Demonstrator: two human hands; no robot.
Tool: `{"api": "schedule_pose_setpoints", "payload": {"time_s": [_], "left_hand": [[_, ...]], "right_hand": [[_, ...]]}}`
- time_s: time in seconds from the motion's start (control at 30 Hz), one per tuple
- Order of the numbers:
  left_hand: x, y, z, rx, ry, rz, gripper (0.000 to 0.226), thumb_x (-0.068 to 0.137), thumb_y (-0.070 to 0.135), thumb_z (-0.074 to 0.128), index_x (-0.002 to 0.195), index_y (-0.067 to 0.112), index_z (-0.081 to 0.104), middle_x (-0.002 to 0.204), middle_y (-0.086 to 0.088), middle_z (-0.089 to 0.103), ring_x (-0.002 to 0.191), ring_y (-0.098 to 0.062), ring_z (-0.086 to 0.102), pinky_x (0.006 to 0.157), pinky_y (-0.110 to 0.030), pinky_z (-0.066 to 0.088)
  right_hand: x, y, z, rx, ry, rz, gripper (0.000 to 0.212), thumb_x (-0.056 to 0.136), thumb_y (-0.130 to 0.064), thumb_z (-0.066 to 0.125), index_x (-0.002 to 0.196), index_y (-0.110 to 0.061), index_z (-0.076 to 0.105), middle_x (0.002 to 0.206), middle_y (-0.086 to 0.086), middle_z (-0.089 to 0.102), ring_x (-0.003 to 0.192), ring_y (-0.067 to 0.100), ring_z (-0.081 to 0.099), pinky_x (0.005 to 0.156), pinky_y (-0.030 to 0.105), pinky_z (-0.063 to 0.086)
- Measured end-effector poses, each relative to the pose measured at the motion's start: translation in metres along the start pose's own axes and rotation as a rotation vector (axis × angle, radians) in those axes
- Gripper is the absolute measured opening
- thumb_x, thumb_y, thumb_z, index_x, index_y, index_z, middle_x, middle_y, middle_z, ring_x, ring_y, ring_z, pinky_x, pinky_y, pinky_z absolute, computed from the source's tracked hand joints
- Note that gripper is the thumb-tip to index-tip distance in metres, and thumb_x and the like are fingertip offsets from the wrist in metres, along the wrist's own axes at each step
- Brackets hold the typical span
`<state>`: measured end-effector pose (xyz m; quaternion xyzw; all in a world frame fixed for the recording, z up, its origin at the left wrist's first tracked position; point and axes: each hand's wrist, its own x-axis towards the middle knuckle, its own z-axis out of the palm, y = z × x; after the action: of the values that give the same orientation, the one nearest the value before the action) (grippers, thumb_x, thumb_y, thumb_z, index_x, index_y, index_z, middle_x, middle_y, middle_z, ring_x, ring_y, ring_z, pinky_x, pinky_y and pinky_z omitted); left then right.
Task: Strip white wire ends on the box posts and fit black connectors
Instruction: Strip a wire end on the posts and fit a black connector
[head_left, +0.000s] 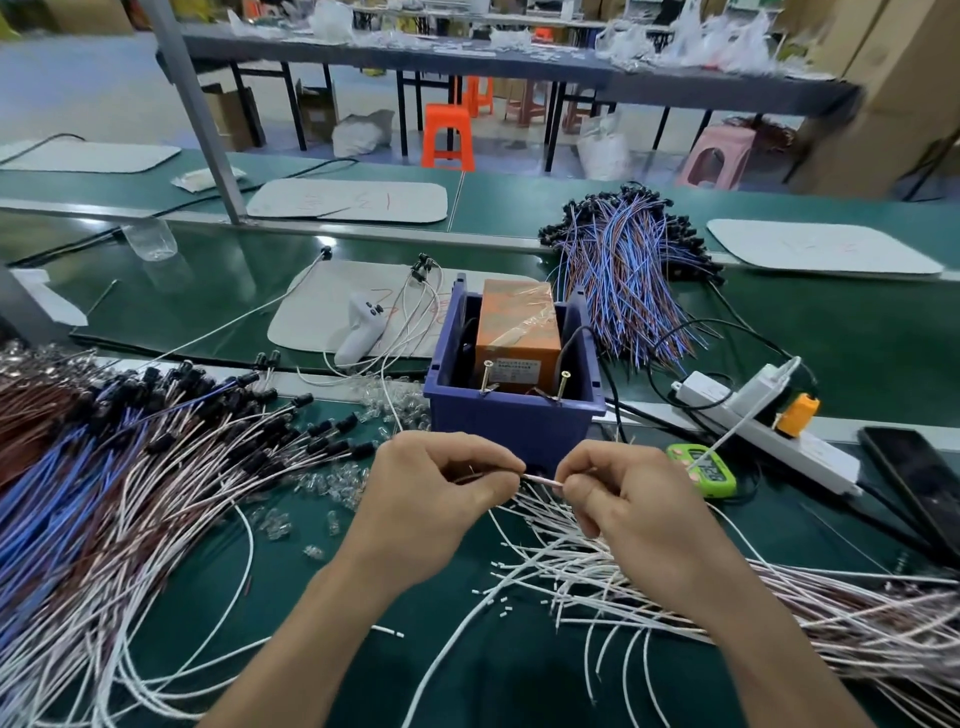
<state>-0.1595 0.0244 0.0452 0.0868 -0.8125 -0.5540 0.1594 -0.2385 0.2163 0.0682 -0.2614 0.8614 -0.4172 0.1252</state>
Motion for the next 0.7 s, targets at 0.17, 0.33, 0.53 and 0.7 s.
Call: {"api": "schedule_pose_setpoints", "payload": {"time_s": [0.17,0.33,0.53,0.7], "left_hand": [[0.003,0.002,0.006,-0.012,-0.009,-0.040,0.017,0.087,0.021,0.081,0.079,0.035,0.079,0.068,0.004,0.073,0.061,-0.010,0.063,0.060,-0.023,0.053],[0.006,0.003,0.009,-0.204,-0.086,-0.138,0.019,0.093,0.012,0.074,0.082,0.025,0.080,0.061,0.001,0.069,0.044,0.000,0.048,0.046,-0.010,0.036],[0.007,-0.019,-0.020,-0.197,-0.100,-0.259,0.018,0.088,0.013,0.079,0.085,0.031,0.082,0.069,-0.006,0.075,0.049,-0.011,0.045,0.045,-0.021,0.036],[-0.001,-0.033,-0.042,-0.380,0.049,-0.289,0.036,0.052,0.030,0.091,0.084,0.015,0.083,0.071,-0.014,0.074,0.055,-0.017,0.057,0.050,-0.019,0.047]], "right_hand": [[-0.006,-0.005,0.003,-0.188,0.146,-0.134,0.013,0.085,-0.029,0.075,0.086,-0.036,0.064,0.071,-0.019,0.067,0.061,0.005,0.059,0.056,0.017,0.043],[-0.005,-0.004,0.005,-0.021,0.186,-0.145,0.017,0.088,-0.018,0.075,0.079,-0.032,0.070,0.060,-0.012,0.063,0.053,0.006,0.054,0.052,0.019,0.040],[-0.003,0.002,-0.012,0.146,0.276,-0.029,0.023,0.089,-0.010,0.075,0.075,-0.028,0.073,0.063,-0.006,0.072,0.056,0.013,0.063,0.056,0.031,0.052],[-0.003,0.008,-0.020,0.117,0.301,-0.029,0.023,0.090,-0.011,0.072,0.078,-0.031,0.069,0.057,-0.002,0.066,0.046,0.006,0.050,0.050,0.018,0.040]]}}
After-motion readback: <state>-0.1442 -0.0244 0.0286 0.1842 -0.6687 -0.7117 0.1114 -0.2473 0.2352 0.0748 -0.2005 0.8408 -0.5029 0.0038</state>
